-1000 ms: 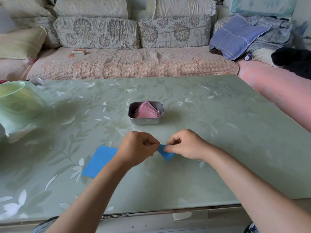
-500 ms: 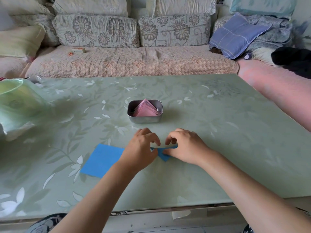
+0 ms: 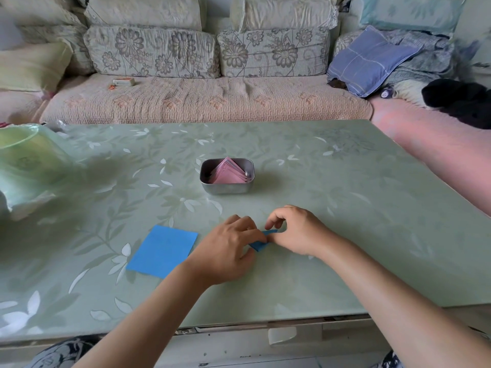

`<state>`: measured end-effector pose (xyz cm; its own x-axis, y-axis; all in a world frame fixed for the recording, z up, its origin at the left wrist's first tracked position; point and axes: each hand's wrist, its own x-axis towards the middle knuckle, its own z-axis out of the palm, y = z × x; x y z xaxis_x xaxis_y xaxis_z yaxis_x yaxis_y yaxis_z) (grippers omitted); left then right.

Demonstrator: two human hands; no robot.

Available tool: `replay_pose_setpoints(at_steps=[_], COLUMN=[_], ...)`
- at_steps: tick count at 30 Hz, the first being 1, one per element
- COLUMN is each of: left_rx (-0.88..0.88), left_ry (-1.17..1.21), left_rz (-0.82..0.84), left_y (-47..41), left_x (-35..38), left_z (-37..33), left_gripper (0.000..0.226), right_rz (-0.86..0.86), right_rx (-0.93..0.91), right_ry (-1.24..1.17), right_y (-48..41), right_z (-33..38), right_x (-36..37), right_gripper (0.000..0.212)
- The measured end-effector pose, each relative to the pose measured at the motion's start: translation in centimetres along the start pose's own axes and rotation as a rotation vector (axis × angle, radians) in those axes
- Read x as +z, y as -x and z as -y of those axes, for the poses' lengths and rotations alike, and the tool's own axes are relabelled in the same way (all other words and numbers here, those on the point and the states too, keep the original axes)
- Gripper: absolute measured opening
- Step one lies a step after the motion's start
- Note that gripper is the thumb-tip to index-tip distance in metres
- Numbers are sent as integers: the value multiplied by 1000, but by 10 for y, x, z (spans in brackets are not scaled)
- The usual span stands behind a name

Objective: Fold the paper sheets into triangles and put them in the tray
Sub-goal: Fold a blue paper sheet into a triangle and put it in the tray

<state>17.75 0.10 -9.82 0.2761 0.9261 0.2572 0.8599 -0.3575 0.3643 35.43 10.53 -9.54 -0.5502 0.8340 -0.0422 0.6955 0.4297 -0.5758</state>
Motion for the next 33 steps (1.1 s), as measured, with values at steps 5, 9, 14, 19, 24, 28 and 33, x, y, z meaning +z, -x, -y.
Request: replay_pose_setpoints(at_steps=[5,9,14,19,24,28,33], left_rx=[9,17,8,-26,-66,-73,-84], left_ry=[-27,-44,-70,-118,-131,-84,0], left_rz=[27,31,29,24,8,2,13], left_y=[5,6,6,4,-2,-3,3], left_x=[0,1,4,9,14,13,9], left_z=[-2,-3,-5,-9,-11,-11,-8], left_gripper=[39,38,39,45,44,40,30], right_rz=[2,-19,-50,-79,-87,-64,-71], right_rx=[41,92,131,138,137,118,123], right_ry=[-41,-115,-129,-128,-97,-102,-106], right_y=[1,0,-8,-10,-8,-3,-6], right_z=[-1,-1,-8,-14,-12,-10,-8], right_x=[0,3,3,2,4,6,7], right_gripper=[22,21,20,26,31,21,20])
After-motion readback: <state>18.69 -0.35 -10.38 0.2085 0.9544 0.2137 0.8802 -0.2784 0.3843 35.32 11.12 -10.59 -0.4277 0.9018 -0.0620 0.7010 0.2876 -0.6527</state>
